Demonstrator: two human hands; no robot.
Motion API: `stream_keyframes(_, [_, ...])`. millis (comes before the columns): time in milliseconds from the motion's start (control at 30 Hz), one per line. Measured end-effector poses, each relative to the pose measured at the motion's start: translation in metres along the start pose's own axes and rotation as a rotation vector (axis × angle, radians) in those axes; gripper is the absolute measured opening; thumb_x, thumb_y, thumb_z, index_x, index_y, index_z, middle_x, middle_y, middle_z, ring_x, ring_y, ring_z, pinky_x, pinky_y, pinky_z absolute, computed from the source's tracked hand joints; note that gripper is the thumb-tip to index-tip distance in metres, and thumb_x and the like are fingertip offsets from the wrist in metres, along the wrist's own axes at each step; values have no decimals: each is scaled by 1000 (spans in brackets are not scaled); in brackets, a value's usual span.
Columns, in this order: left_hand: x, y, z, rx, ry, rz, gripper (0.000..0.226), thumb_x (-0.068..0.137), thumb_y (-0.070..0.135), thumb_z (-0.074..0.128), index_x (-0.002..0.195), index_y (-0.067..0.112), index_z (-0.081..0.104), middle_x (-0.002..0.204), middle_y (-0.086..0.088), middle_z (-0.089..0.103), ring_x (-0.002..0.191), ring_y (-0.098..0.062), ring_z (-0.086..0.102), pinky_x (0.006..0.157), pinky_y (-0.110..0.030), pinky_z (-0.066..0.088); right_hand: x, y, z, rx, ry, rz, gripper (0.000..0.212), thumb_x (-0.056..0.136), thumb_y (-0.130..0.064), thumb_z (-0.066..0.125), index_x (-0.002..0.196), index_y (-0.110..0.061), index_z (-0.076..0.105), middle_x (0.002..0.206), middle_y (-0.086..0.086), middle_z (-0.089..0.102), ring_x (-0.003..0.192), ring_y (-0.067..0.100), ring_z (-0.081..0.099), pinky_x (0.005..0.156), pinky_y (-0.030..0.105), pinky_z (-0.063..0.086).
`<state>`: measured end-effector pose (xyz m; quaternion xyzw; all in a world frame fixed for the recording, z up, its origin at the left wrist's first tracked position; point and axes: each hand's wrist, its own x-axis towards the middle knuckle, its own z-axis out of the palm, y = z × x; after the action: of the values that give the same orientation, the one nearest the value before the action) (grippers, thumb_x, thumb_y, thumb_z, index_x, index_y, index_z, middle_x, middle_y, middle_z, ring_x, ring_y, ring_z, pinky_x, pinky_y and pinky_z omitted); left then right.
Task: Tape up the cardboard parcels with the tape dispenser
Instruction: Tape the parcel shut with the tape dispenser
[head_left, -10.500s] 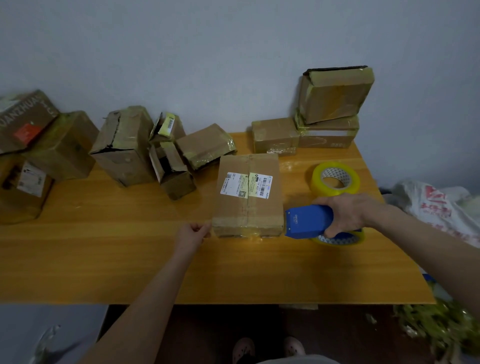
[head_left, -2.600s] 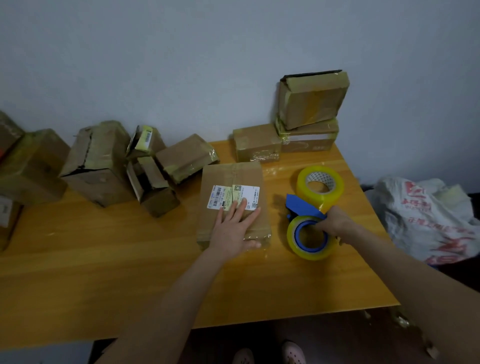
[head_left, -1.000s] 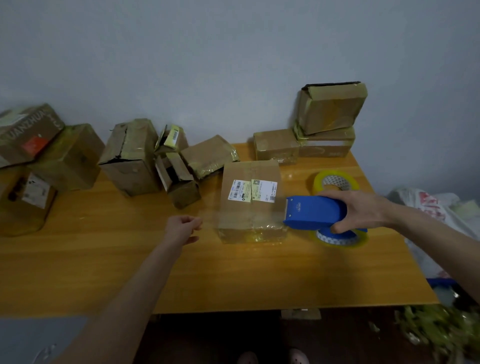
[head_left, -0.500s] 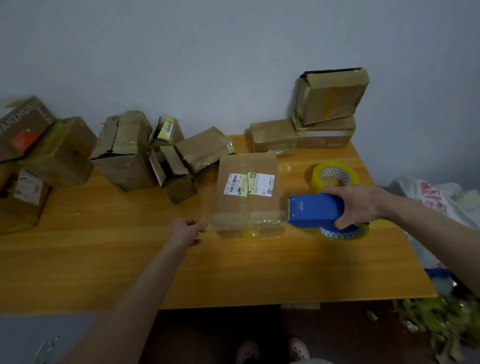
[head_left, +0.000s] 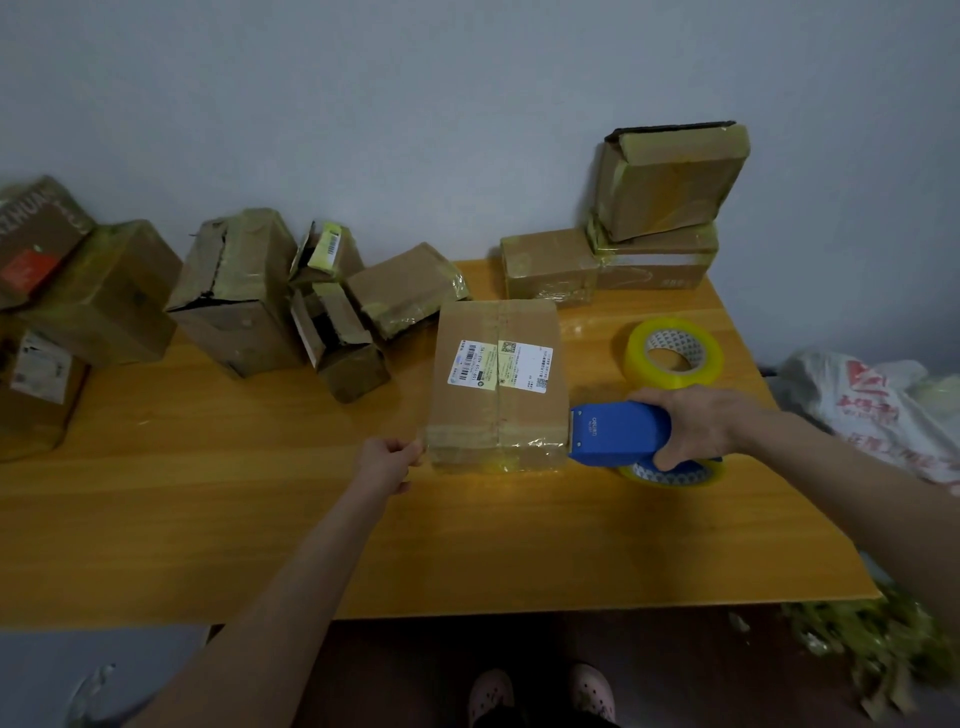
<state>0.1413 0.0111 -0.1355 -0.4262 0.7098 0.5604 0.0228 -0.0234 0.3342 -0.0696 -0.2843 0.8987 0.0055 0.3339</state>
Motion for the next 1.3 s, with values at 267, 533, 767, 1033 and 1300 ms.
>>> stream_keyframes(267, [2,10,-1,436,-138,12,37,100,37,41,135,24,47,119,-8,54,87,-21,53,54,-28,45,4,-2,6,1,34,-3,75,71,-40,72,135,-37,35,95,-9,54,87,20,57,70,35,49])
stream_keyframes(533, [-43,25,16,671,291,793,32,89,5,57,120,10,64,121,-12,57,104,-26,57,82,-30,46,1,-3,9,39,58,-39,79,68,-49,77,135,-34,38,110,-6,58,100,21,57,79,37,51])
stream_keyframes(767, [-67,14,102,1190,-143,925,75,99,24,39,144,33,-20,156,7,-19,143,-17,-20,113,-49,-17,-9,9,23,-14,218,-117,77,70,-57,72,135,-34,39,109,-6,62,95,18,59,73,33,51])
stream_keyframes(1033, [-56,5,103,1329,-159,873,83,96,31,40,137,36,-31,152,8,-30,138,-15,-29,109,-49,-19,-14,34,25,253,140,-201,76,69,-33,77,134,-40,37,101,-11,58,91,13,58,77,36,52])
stream_keyframes(1300, [-54,8,102,1319,-162,855,85,94,30,45,139,37,-27,151,11,-30,140,-14,-26,112,-49,-15,-19,50,11,145,46,-140,75,72,-32,75,136,-37,36,104,-8,58,91,16,57,74,32,50])
